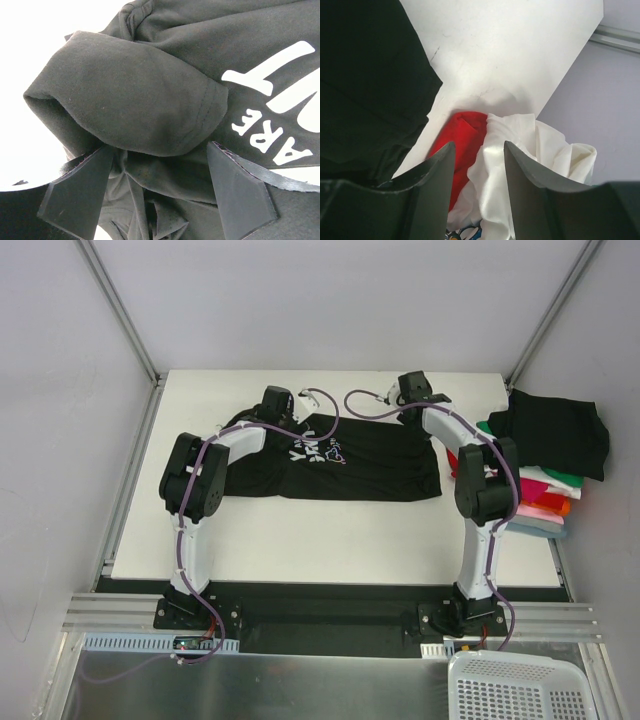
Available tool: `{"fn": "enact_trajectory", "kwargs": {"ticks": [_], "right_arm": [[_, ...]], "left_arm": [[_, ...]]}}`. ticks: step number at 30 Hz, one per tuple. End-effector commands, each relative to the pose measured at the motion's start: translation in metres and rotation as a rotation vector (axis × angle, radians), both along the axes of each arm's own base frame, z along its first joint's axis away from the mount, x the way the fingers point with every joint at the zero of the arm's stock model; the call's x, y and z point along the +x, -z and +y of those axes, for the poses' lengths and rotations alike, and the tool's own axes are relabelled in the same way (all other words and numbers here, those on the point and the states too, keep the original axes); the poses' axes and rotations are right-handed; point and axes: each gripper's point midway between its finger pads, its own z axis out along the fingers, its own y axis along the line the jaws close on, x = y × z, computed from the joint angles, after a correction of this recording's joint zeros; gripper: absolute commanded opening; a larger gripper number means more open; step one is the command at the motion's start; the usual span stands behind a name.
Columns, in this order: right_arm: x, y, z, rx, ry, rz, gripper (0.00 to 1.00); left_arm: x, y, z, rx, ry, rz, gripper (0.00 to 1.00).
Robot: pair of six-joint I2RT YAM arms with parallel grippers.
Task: Fold and stack the t-shirts
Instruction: Fold the tshirt
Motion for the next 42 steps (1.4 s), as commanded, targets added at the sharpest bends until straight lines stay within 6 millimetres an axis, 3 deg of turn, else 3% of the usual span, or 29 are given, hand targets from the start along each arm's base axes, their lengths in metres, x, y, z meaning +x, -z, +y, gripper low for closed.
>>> {"fn": "enact_trajectory", "kwargs": {"ticks": [1, 5, 8, 11, 16, 25, 35, 40, 42], "right_arm": [[0.012, -0.019, -0.004, -0.028, 0.005, -0.047, 0.47], [0.002, -0.031, 0.014, 0.046, -0.022, -0.053, 0.5], [-0.015, -0.042, 0.046, 0.13, -0.072, -0.014, 0.53], [-0.034, -0.035, 0.071, 0.128, -0.126, 0.058, 0.53], [-0.049, -0.015, 0.087, 0.152, -0.14, 0.134, 0.5], [-0.062, 0.01, 0.079, 0.107, -0.141, 0.221, 0.46], [-0.074, 0.013, 0.084, 0.166, -0.119, 0.204, 0.45], [-0.058, -0.03, 0.065, 0.121, -0.085, -0.012, 0.45], [-0.041, -0.051, 0.044, 0.043, -0.026, -0.134, 0.37]], "left_arm": [[0.006, -0.015, 0.003, -0.023, -0.017, -0.039, 0.76], [0.007, -0.016, 0.002, -0.022, -0.015, -0.042, 0.76], [0.008, -0.015, 0.003, -0.016, -0.016, -0.042, 0.76], [0.008, -0.014, 0.003, -0.015, -0.017, -0.041, 0.76], [0.006, -0.013, 0.003, -0.018, -0.017, -0.037, 0.76], [0.005, -0.012, 0.003, -0.02, -0.012, -0.033, 0.76], [0.003, -0.009, 0.003, -0.023, -0.013, -0.026, 0.76], [0.003, -0.011, 0.002, -0.029, -0.013, -0.027, 0.76], [0.003, -0.012, 0.001, -0.034, -0.013, -0.029, 0.76]]}}
